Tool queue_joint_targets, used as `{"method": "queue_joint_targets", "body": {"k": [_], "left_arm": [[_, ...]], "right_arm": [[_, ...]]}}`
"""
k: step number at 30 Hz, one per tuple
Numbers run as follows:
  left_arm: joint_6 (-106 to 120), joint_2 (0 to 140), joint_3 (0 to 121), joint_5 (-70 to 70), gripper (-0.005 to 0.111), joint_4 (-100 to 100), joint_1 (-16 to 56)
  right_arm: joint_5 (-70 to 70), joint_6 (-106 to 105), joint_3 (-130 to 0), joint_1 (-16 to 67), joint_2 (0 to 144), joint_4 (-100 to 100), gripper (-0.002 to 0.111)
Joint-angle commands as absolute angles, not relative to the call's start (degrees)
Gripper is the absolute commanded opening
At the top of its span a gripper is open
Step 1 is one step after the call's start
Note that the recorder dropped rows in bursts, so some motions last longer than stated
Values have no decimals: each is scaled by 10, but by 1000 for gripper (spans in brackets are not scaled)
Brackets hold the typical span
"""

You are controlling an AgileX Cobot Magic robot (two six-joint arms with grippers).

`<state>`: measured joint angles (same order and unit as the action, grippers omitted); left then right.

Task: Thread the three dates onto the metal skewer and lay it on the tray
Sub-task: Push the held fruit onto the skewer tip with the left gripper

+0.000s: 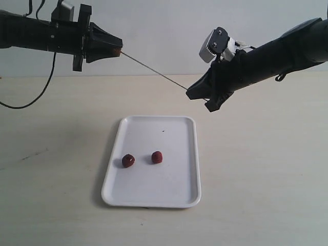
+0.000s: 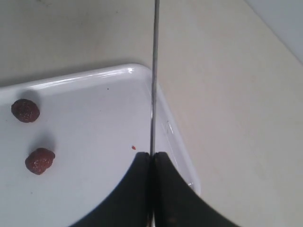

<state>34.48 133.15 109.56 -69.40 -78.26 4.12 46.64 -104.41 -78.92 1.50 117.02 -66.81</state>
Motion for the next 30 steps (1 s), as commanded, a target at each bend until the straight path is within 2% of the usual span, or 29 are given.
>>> {"method": "queue_joint_targets", "body": {"k": [1,14,30], "left_arm": [[367,1335,1096,-700,27,-784,66],[377,1335,1096,-700,27,-784,106],[387,1335,1096,-700,27,-785,113]], "right_arm": [[469,-1053,-793,17,1168,-686,0],[466,-1053,-793,17,1168,-715,0],[446,-1048,-793,17,1168,-744,0]]}}
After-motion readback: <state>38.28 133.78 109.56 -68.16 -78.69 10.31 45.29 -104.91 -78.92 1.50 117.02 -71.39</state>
